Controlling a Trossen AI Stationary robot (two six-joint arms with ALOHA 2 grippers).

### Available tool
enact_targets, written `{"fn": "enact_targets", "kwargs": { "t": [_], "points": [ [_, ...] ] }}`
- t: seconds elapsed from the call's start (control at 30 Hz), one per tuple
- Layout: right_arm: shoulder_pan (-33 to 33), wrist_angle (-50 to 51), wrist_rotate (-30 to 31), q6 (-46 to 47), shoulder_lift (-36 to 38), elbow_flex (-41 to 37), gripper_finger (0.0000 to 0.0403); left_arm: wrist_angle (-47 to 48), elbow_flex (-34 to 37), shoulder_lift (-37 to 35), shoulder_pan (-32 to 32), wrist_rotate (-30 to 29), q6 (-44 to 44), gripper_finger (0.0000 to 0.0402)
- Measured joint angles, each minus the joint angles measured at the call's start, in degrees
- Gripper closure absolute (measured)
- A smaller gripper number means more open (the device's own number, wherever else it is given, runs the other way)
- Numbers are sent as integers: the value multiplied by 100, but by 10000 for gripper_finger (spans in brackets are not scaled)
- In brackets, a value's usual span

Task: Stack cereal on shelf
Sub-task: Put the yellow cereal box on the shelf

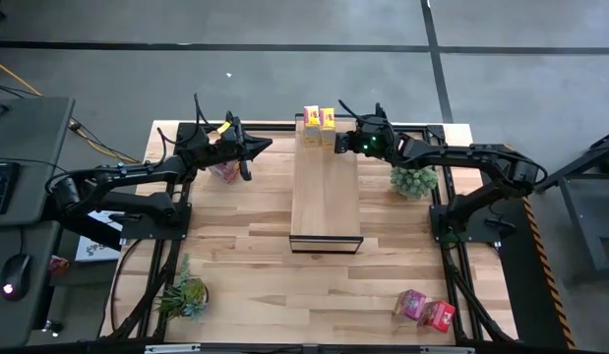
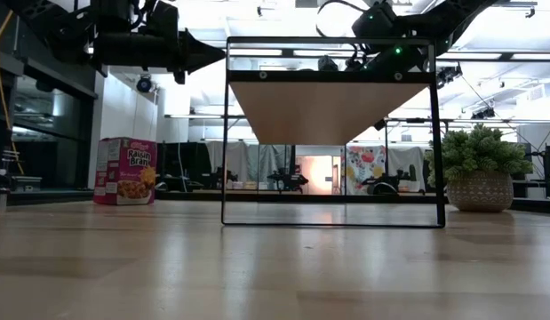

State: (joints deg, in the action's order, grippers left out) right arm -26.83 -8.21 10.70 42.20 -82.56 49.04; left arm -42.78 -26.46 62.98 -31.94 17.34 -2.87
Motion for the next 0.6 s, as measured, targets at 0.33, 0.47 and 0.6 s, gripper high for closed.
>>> {"fn": "enact_targets", "kwargs": {
  "t": [0.33,0.47,0.6],
  "points": [
    [-13,179,0,-94,2,0,403,6,0,0,0,2,2,402],
    [-10,369,-25,-115,2,0,403,52,0,0,-2,2,7,401],
    [40,377,-177,-125,2,0,403,50,0,0,-1,1,7,402]
  ]
}}
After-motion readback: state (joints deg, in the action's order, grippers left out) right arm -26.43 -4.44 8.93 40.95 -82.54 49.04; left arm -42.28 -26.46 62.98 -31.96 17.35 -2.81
